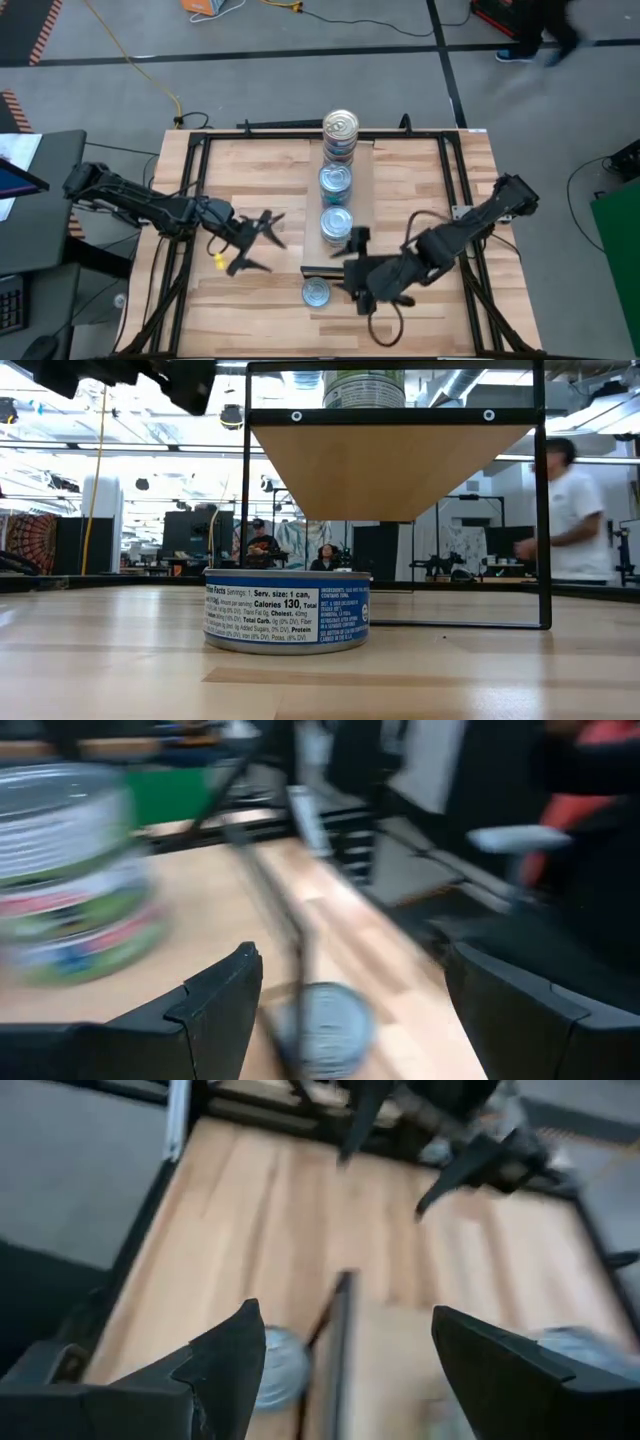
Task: Stack canned seafood by type on shelf
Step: Stack the blue tuna can on the shelf on top of the green tuna can
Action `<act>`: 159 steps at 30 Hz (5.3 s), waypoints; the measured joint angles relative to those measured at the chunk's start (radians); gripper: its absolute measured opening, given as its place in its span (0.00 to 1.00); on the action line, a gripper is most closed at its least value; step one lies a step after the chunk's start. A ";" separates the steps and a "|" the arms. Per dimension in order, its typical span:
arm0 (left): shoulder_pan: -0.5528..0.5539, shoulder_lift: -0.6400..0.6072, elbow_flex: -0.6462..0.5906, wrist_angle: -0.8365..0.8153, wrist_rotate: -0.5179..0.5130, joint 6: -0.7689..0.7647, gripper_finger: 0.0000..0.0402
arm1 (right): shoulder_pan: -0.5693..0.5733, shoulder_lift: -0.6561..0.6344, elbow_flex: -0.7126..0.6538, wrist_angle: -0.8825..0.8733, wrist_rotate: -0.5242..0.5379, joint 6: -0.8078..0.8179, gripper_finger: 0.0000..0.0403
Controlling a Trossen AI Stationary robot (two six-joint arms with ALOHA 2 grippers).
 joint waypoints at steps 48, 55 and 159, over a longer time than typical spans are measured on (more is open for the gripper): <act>-0.247 0.000 0.000 -0.205 -0.671 -0.412 0.75 | 0.081 0.535 -0.049 0.151 0.024 0.374 0.71; -0.247 0.000 0.000 -0.205 -0.670 -0.421 0.75 | 0.134 0.482 -0.050 0.023 -0.028 0.425 0.71; -0.247 0.000 0.000 -0.207 -0.677 -0.393 0.75 | 0.249 0.340 0.087 -0.913 -0.115 0.858 0.71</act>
